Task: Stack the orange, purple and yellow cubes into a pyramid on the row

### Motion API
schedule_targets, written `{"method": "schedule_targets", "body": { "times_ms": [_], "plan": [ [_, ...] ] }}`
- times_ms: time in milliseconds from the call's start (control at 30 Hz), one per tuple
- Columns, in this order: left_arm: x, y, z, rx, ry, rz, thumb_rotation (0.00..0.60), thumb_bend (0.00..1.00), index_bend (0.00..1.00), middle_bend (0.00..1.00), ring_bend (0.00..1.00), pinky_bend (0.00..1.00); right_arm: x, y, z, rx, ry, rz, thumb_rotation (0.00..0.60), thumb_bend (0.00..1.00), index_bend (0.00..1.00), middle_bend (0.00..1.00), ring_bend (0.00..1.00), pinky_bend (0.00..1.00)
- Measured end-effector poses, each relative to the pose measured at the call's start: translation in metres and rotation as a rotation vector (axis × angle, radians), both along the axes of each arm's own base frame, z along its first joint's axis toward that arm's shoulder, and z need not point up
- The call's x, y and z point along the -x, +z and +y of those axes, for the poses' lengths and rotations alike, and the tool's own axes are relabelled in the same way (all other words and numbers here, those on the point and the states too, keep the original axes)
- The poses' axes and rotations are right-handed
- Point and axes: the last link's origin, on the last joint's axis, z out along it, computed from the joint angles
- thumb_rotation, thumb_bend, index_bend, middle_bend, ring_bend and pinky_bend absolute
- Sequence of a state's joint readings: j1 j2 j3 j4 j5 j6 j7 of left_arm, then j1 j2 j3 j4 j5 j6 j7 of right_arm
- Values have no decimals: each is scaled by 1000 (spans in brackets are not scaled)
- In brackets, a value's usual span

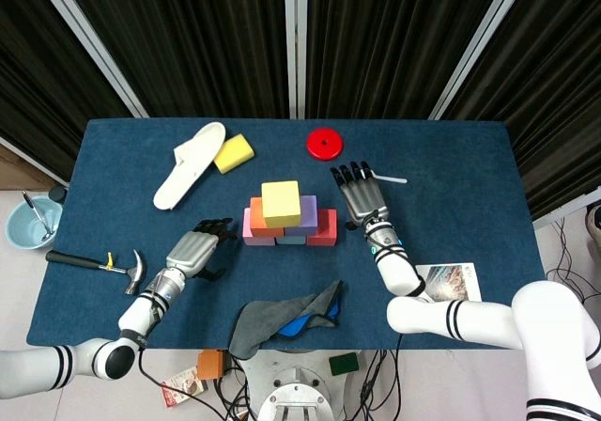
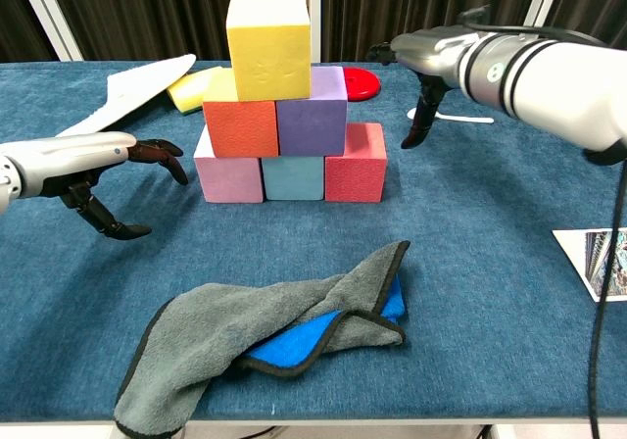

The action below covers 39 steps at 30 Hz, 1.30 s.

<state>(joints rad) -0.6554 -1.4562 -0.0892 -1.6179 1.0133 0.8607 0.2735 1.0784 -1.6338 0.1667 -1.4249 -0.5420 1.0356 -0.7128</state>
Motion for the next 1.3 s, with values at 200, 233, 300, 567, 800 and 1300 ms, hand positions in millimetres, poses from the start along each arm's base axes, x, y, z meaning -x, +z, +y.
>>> {"method": "schedule_targets", "body": {
  "times_ms": [200,233,300,567,800,1300],
  "plan": [
    [2,-4,4,9,13,2,594,275,217,10,13,39,-2,-12,-4,6,4,1,600,0,0,45,0,0],
    [2,-5,4,11,15,2,594,276,217,10,14,39,-2,-14,-4,7,5,3,600,0,0,45,0,0],
    [3,-6,5,14,16,2,587,276,217,10,14,40,-3,-18,-5,8,8,5,600,0,0,45,0,0],
    [2,-9,7,22,9,3,587,276,217,10,13,39,-12,-29,-8,16,24,-11,600,0,0,45,0,0],
    [-1,-11,11,27,2,0,596,276,217,10,14,36,-19,-33,-9,25,39,-8,600,0,0,45,0,0],
    [0,-12,14,26,-3,10,587,275,218,10,14,37,-14,-30,-9,44,33,5,600,0,0,45,0,0]
  ]
}}
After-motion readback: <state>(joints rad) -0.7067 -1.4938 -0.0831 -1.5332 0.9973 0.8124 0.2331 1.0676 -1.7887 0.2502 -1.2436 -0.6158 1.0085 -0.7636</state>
